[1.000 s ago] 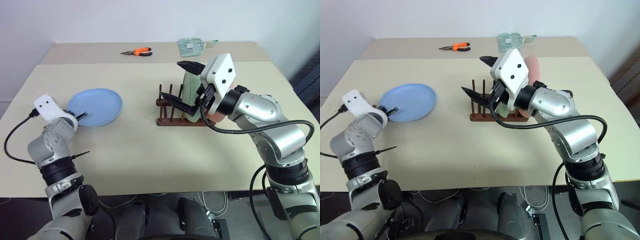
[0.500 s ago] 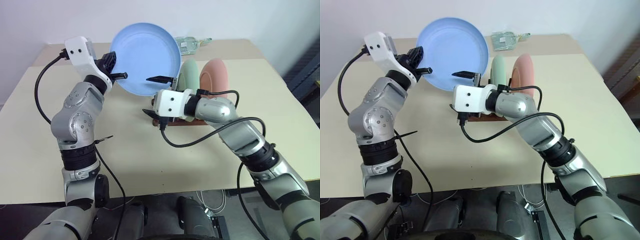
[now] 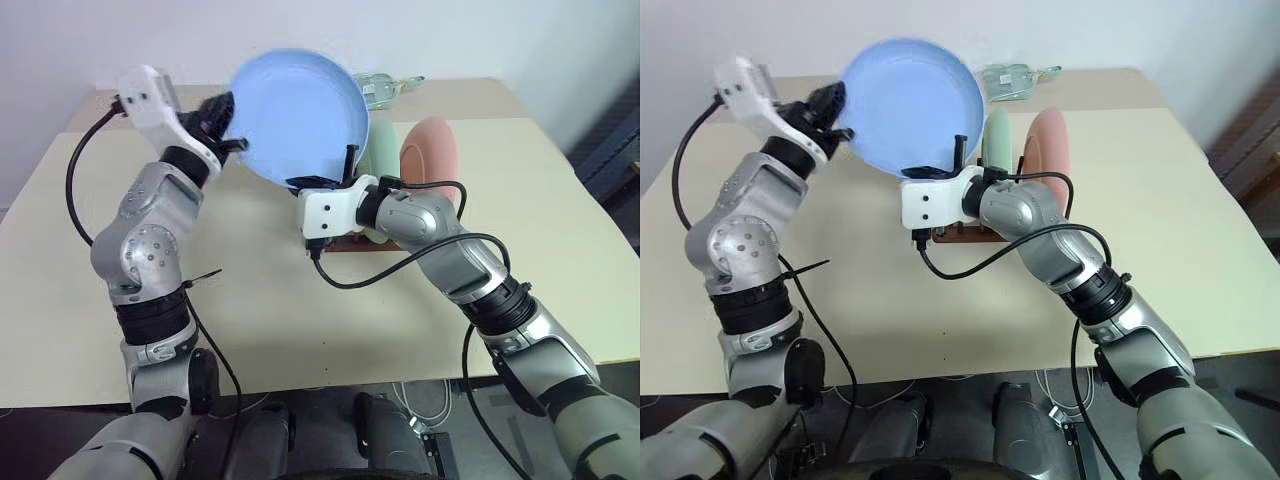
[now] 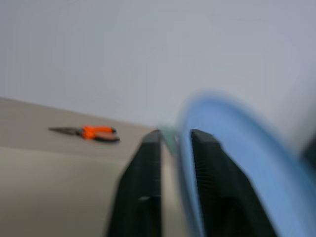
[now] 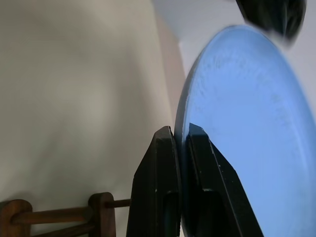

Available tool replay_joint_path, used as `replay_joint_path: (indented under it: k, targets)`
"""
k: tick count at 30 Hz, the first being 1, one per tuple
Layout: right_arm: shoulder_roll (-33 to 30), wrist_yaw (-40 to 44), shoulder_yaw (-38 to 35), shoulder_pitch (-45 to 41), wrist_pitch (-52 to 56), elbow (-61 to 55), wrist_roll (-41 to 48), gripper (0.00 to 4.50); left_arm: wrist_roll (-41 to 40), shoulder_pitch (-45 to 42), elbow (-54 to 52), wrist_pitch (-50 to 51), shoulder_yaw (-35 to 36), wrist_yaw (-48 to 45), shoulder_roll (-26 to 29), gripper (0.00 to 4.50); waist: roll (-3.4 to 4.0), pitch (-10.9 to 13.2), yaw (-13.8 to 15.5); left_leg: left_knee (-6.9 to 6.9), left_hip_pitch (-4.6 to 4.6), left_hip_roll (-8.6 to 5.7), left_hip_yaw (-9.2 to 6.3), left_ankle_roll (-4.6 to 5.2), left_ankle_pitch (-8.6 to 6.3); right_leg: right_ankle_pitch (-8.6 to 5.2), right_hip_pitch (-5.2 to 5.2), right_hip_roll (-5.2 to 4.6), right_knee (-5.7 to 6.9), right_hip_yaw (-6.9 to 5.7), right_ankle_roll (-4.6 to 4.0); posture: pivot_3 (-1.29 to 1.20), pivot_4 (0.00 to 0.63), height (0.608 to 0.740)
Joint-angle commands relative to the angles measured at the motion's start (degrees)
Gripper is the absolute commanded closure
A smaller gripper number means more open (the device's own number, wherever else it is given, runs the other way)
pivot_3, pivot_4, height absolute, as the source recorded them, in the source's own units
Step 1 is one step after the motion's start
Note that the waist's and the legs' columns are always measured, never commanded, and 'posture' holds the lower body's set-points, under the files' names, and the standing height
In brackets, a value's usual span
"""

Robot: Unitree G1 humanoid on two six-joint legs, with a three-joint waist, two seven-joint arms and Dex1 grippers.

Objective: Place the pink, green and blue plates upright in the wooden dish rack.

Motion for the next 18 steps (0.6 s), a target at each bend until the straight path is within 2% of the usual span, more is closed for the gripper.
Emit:
replay_joint_path:
  k: [1,4,6,8,10,13,18]
  targets:
    - [3.6,-0.1,-6.9,-0.1,-0.1,-5.3,7.9,4.5,5.6,1.5,2.7,-8.4,1.4,-1.7,6.7,2.01,0.0,0.0,-0.1,-0.07,0.04,0.02,0.03,-0.01,0.01,0.01,-0.02,0.02,0.0,0.04,-0.01,0.0,0.15,0.74]
    - [9.1,0.8,-13.8,-0.6,6.8,-9.5,20.3,4.5,11.8,6.8,6.6,-12.9,-3.4,-6.2,12.2,2.01,0.01,0.0,0.2,-0.34,0.09,0.01,0.05,-0.09,0.07,0.01,-0.08,0.04,-0.01,0.11,-0.04,0.0,0.15,0.74]
    - [12.2,0.6,-17.9,-1.1,13.2,-12.3,27.9,4.5,14.2,9.6,8.0,-14.9,-6.0,-8.4,13.8,2.01,-0.02,0.0,0.6,-0.4,0.08,0.01,-0.02,-0.09,0.07,0.03,-0.08,0.04,-0.01,0.08,-0.06,0.0,0.15,0.74]
    - [17.1,-3.1,-25.1,-2.4,24.8,-16.1,42.0,4.5,16.9,15.0,7.8,-16.4,-11.3,-12.8,14.6,2.01,-0.08,-0.1,0.8,-0.39,0.04,-0.01,-0.09,-0.08,0.07,0.05,-0.08,0.03,-0.02,0.05,-0.1,0.0,0.15,0.74]
    - [21.7,-9.7,-31.5,-3.3,34.2,-18.3,54.1,4.5,18.0,19.9,6.4,-18.0,-15.8,-17.0,14.2,2.01,-0.07,-0.1,0.8,-0.4,0.04,-0.03,-0.1,-0.07,0.07,0.08,-0.08,0.0,-0.04,0.08,-0.15,0.0,0.15,0.74]
    - [26.2,-19.8,-36.4,-3.3,41.5,-19.8,62.7,4.5,18.0,24.0,4.1,-19.4,-19.0,-19.9,12.7,2.01,-0.07,-0.1,0.5,-0.51,0.04,0.01,-0.15,-0.08,0.08,0.11,-0.22,0.0,0.01,0.12,-0.22,0.0,0.15,0.74]
    - [30.2,-34.0,-40.4,-0.7,48.8,-21.9,73.4,4.5,17.8,27.4,2.7,-20.2,-21.8,-22.8,11.0,2.01,0.04,-0.1,0.2,-0.75,0.01,0.1,-0.16,-0.16,0.13,0.29,-0.69,0.29,0.09,0.25,-0.5,0.0,0.15,0.74]
